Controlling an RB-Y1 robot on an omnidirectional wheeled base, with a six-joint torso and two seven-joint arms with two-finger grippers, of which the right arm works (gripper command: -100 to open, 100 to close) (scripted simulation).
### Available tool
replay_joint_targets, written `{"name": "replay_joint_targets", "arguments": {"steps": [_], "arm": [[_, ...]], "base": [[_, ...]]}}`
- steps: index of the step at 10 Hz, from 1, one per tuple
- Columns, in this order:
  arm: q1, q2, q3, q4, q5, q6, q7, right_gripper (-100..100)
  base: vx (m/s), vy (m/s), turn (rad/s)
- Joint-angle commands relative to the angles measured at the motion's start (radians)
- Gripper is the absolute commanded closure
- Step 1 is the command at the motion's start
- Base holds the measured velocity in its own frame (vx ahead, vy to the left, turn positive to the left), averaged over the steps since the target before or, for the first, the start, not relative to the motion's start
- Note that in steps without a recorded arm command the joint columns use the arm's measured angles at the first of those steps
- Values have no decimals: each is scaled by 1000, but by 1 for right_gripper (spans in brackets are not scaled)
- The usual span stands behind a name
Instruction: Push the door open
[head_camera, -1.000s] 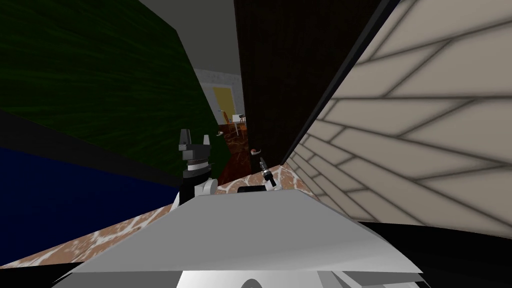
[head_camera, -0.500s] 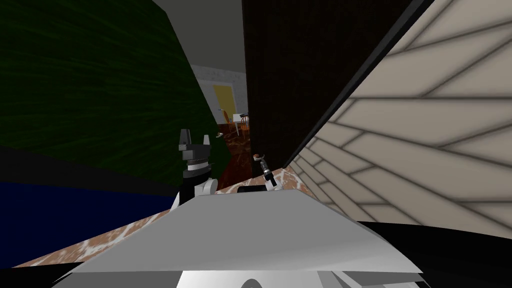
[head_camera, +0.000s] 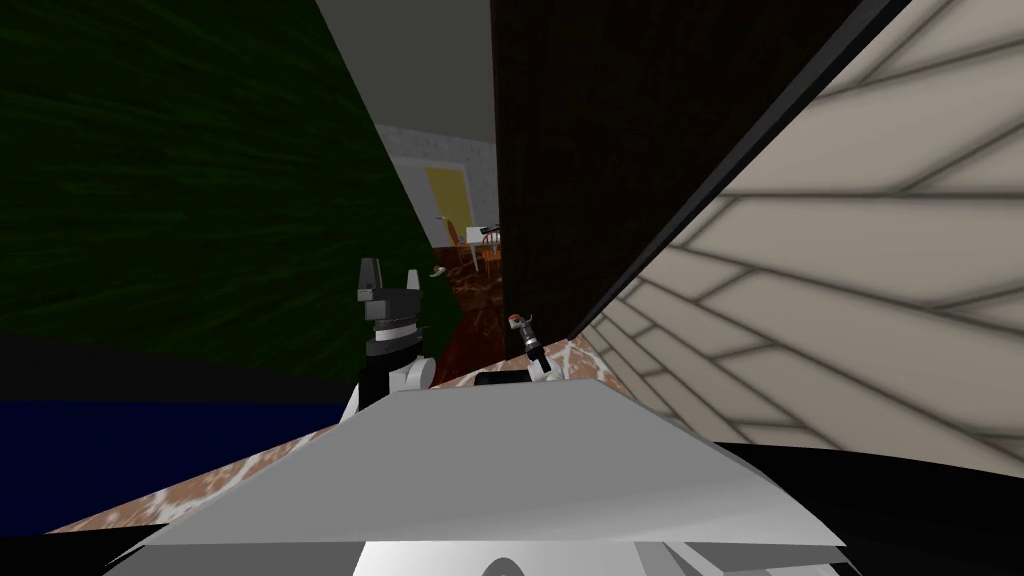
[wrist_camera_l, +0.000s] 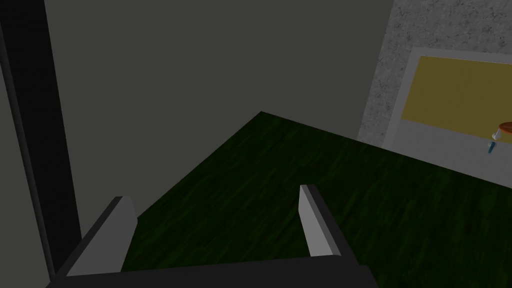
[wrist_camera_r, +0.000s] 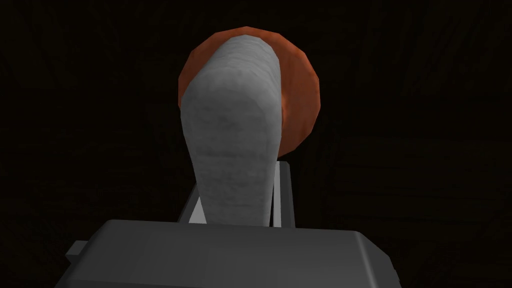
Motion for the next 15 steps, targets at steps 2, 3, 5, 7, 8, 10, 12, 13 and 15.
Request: {"name": "replay_joint_targets", "arguments": {"steps": [2,3,5,7,8,10,12,13,15], "arm": [[4,0,1,3,1,1,0,100],[4,0,1,3,1,1,0,100],[-2,-9,-10,1,-5,2,3,100],[-2,-17,-20,1,-10,2,6,100],[-3,-23,-29,2,-14,2,9,100],[-3,-29,-40,3,-19,2,12,100],[-4,-39,-58,4,-28,2,17,100],[-5,-44,-71,4,-34,2,21,100],[-6,-51,-92,6,-45,2,27,100]], "base": [[-6,-2,8],[0,0,0],[58,23,-7],[151,72,-39],[167,60,-33],[157,98,-34],[82,46,-30],[174,114,-108],[160,125,-67]]}}
